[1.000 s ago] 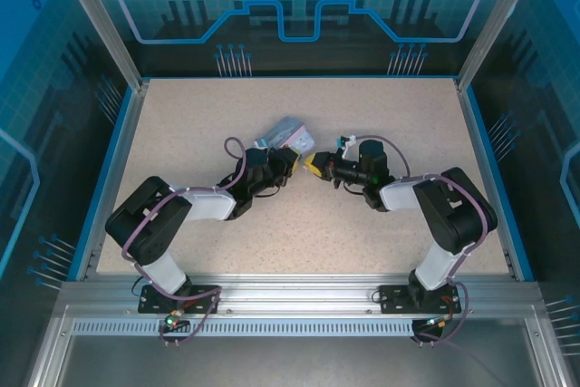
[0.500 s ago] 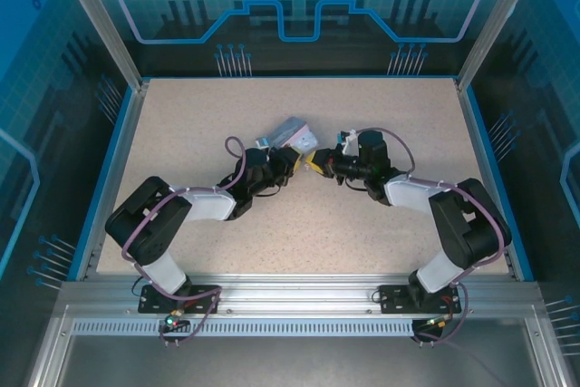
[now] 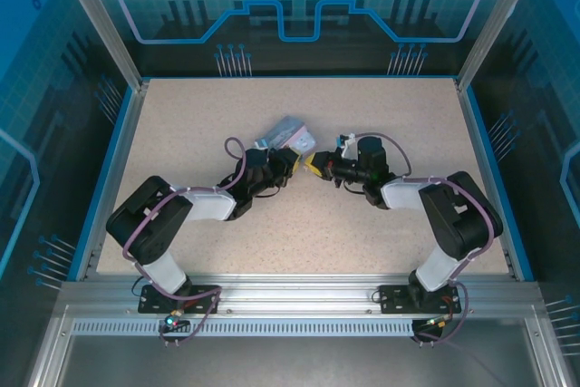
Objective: Unlock the padlock with the key
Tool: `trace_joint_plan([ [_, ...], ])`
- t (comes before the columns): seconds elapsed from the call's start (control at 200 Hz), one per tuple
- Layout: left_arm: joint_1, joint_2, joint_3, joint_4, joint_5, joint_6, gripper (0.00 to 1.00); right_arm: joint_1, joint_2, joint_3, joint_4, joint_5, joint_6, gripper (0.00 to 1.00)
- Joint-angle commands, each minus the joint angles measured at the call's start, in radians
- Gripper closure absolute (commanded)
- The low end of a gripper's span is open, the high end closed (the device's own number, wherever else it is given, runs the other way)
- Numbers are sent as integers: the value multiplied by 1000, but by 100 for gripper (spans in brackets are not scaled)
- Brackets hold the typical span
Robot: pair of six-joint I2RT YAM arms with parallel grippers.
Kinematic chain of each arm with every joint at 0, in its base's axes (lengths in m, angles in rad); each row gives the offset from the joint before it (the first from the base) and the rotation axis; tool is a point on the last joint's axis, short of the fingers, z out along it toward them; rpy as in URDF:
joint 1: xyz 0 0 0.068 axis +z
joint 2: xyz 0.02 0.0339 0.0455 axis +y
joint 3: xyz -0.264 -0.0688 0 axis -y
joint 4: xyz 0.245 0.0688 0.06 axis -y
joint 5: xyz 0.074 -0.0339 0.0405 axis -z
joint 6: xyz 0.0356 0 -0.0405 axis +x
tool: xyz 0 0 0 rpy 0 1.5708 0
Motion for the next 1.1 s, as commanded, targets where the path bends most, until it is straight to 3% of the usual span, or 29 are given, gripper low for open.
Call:
trace_joint_plan([
  [0.0, -58, 1, -15, 42, 164, -12, 100, 5, 5, 27, 118, 38, 12, 100],
  [0.2, -57, -2, -21, 38, 173, -14, 100, -17, -61, 71, -127, 39, -171, 100],
  [0.415, -58, -3, -25, 42, 177, -17, 100, -43, -20, 68, -92, 16, -161, 100],
  [0.88, -58, 4, -16, 44, 177, -19, 100, 6, 0, 61, -4, -6, -120, 100],
  [1.096, -57, 11, -10, 47, 178, -20, 100, 30, -13, 86, -62, 4, -161, 100],
])
